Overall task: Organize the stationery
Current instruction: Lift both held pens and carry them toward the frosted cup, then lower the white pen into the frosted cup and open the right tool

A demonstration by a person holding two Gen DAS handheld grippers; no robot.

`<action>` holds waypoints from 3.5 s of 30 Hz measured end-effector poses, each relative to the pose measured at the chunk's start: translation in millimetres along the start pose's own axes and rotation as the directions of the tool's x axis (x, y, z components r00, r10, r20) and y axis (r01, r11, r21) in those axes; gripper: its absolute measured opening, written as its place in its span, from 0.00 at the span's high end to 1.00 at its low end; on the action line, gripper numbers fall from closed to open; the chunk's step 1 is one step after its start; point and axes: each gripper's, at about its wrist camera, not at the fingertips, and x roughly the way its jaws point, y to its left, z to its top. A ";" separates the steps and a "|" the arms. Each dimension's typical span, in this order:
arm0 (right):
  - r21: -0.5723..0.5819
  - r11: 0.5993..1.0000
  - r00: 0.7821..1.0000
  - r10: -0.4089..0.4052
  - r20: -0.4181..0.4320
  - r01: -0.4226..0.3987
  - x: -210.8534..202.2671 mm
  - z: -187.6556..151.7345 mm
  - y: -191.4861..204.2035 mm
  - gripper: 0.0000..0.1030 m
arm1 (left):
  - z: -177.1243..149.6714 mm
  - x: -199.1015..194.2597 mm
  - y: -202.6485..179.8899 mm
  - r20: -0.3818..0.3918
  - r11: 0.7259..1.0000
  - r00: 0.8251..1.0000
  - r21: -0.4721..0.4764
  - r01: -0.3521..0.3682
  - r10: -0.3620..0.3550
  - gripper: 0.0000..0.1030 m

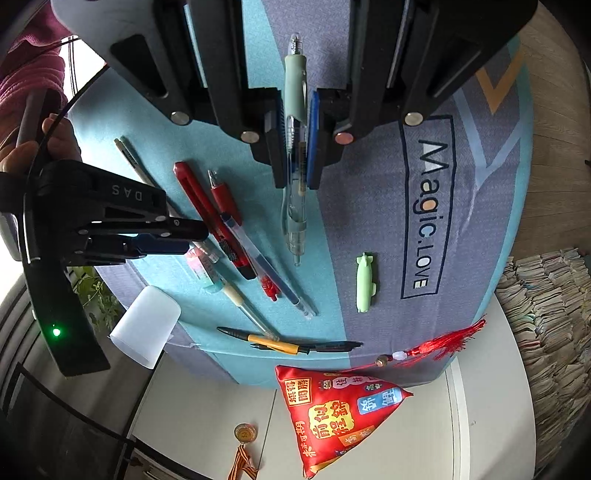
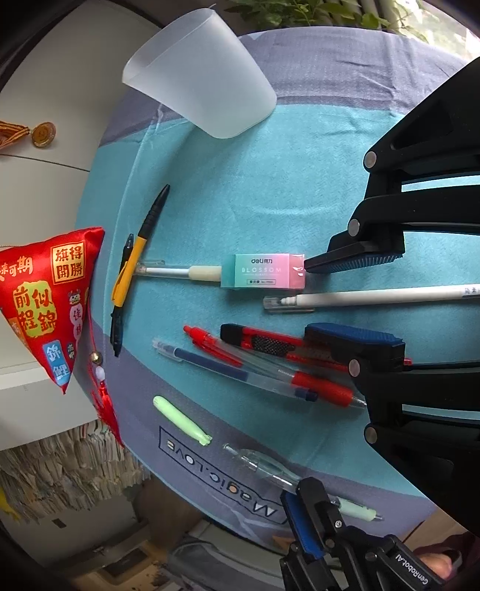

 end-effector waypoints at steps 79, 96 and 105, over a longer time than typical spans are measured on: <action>0.377 0.926 0.808 -0.238 0.538 0.021 -100.2 83.3 -189.7 0.92 | 177.5 0.0 -123.7 0.192 0.966 0.951 0.141 0.216 -0.241 0.92; 0.405 0.914 0.835 -0.224 0.502 0.002 -114.5 36.5 -173.4 0.92 | 172.0 -21.0 -136.7 0.222 0.961 0.941 0.160 0.225 -0.258 0.92; 0.397 0.917 0.881 -0.166 0.443 -0.027 -112.1 18.1 -170.9 0.90 | 171.4 -32.1 -142.1 0.239 0.960 0.936 0.172 0.221 -0.259 0.92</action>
